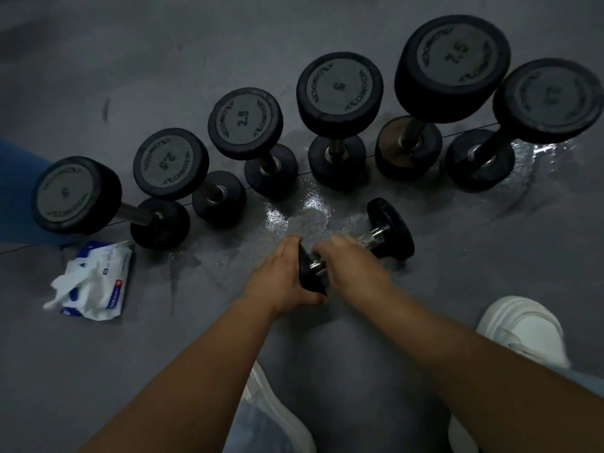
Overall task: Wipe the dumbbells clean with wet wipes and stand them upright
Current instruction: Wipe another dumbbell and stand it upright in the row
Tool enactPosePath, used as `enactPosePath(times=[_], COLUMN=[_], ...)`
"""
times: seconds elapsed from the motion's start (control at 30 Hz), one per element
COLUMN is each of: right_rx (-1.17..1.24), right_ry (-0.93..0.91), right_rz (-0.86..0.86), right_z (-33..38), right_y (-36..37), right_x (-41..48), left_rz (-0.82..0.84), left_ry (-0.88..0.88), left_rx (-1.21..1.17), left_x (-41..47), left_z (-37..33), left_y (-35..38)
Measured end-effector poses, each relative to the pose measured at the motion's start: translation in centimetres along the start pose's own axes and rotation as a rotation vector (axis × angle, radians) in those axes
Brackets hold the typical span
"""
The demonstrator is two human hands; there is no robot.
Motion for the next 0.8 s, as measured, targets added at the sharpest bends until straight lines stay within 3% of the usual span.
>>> enactPosePath(times=[0.1,0.17,0.23,0.3,0.37,0.43,0.47,0.57,0.7,0.8], right_rx=[0.015,-0.072,0.082,0.478,1.183,1.822,1.94,2.034,2.117,2.108], right_ry=[0.216,0.142,0.06,0.256,0.787,1.167,1.261,1.297,1.184,1.305], right_rz=[-0.207,-0.036,0.1,-0.158,-0.426,-0.503,-0.549,-0.596,-0.616,-0.655], right_z=[-2.1,-1.5,-0.4,-1.2,-3.7,-3.2,-3.4,-3.0,-2.9,-4.4], right_y=[-2.8,-1.3,0.8,0.8,3.0,6.2,6.6,5.5,5.0,5.4], right_x=[0.4,0.4,-0.7,-2.2,-4.6,-4.8,-4.5,-3.9,-4.6,-4.3], left_rz=[0.011,0.008,0.008,0.012,0.007,0.006,0.005,0.007,0.005,0.005], left_ry=[-0.009,-0.004,-0.003,-0.011,-0.013,-0.01,-0.009,-0.01,-0.008,-0.004], left_rx=[-0.011,-0.013,-0.004,-0.006,-0.009,-0.008,-0.002,0.004,-0.007,-0.019], left_x=[0.0,0.1,0.2,0.2,0.1,-0.1,-0.1,0.0,0.0,0.0], left_z=[0.2,0.2,0.3,0.3,0.3,0.2,0.1,0.1,0.3,0.2], left_y=[0.1,0.1,0.0,0.0,-0.1,-0.1,-0.1,-0.2,-0.1,0.1])
Point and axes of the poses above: each hand's wrist, its own x-axis towards the middle knuckle, its own y-axis out of the palm, z = x × y, the point moved 7 cm from there along x, towards the middle knuckle, and after that the axes turned 10 degrees about x, right-handed, at the moved point
